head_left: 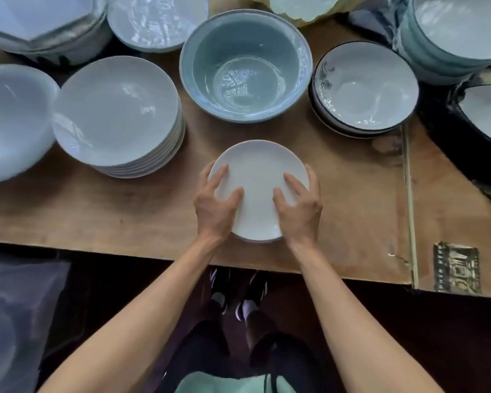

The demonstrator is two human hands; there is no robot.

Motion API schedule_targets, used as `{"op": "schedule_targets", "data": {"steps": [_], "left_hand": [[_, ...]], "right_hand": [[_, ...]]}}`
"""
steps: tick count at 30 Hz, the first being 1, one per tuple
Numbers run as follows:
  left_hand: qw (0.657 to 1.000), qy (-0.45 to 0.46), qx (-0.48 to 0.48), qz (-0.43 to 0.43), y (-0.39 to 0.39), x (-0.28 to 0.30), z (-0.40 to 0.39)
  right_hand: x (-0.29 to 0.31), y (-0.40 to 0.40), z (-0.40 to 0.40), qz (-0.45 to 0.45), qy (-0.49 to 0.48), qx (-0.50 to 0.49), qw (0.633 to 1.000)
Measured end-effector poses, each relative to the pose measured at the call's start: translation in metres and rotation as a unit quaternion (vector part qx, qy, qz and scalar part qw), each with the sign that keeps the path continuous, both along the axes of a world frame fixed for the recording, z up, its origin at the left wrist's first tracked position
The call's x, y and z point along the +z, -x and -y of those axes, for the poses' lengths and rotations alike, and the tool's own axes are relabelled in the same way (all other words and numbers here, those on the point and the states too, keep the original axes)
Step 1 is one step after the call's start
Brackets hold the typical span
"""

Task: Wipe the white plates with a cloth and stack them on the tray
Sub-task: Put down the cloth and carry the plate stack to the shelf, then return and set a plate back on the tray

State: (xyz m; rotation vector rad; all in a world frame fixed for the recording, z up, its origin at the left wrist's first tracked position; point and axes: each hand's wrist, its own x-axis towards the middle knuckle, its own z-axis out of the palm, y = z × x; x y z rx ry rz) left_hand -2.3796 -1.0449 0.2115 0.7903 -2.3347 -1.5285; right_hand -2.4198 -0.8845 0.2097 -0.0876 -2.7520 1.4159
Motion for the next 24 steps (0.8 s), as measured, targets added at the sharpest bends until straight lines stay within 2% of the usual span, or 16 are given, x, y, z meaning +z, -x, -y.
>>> {"op": "schedule_targets", "data": {"steps": [17, 24], "left_hand": [[0.998, 0.043, -0.032, 0.01, 0.017, -0.033, 0.019], [0.99, 0.096, -0.087, 0.05, 0.021, -0.026, 0.022]], "right_hand": [[-0.035, 0.01, 0.023, -0.002, -0.011, -0.03, 0.999], [-0.034, 0.012, 0.024, 0.016, -0.045, -0.019, 0.999]]}}
